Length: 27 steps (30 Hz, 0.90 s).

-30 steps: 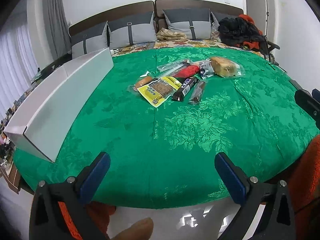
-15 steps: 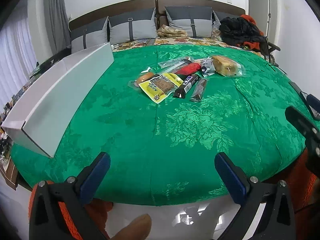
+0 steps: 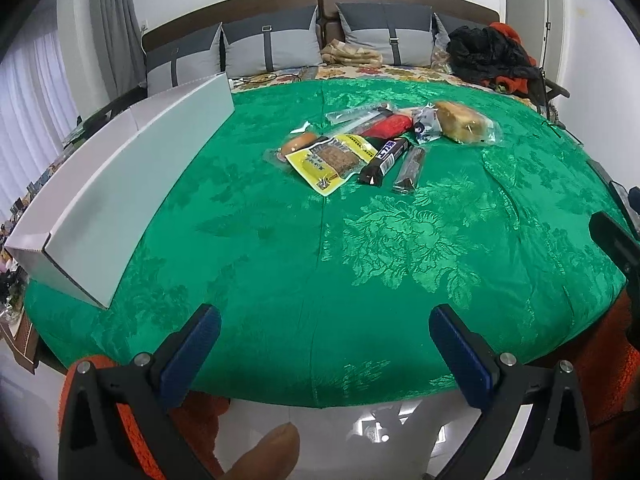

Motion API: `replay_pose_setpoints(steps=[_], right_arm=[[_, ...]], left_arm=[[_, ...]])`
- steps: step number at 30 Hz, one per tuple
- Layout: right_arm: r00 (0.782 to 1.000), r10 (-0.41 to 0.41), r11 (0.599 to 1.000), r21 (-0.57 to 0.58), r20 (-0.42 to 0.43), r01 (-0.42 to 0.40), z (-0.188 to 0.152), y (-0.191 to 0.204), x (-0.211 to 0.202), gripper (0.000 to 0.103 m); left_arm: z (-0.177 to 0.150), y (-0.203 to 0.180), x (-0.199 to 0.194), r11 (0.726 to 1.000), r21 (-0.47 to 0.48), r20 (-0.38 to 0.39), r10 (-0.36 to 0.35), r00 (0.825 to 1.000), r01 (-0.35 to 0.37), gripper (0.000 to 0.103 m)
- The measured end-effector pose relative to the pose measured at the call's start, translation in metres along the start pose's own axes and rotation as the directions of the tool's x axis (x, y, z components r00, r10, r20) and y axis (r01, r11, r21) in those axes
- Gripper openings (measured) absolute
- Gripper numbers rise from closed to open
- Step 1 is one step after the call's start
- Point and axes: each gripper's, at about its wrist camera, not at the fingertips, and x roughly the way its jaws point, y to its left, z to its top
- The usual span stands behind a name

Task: Organize snacks

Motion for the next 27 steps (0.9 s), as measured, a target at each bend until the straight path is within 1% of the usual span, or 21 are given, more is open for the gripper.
replay_pose_setpoints(steps=[4, 9, 15, 27], right_arm=[[1.0, -0.002, 1.0, -0.01, -0.007, 0.002, -0.001, 0.001, 0.001, 0.093], [1.0, -0.004, 0.999, -0.032, -0.021, 0.003, -0.004, 0.005, 0.003, 0.093], [1.0, -0.002, 0.999, -0.041, -0.026, 0.0, -0.005, 0.007, 0.005, 0.093], [0.998, 0.001, 1.0, -0.013, -0.056, -0.001, -0.007, 0.001, 0.01, 0.093]], left_arm=[[0.001, 0.002, 0.003, 1.0, -0.003, -0.007, 0.003, 1.0, -0.003, 0.103], [0.001, 0.006, 0.01, 1.0, -0.016, -0.035, -0.004, 0.999, 0.004, 0.103], [0.001, 0.004, 0.016, 1.0, -0.009, -0.056, -0.001, 0.998, 0.001, 0.103], [-0.001, -0.002, 0.026, 1.0, 0.014, -0.087, 0.006, 0.996, -0.005, 0.103]])
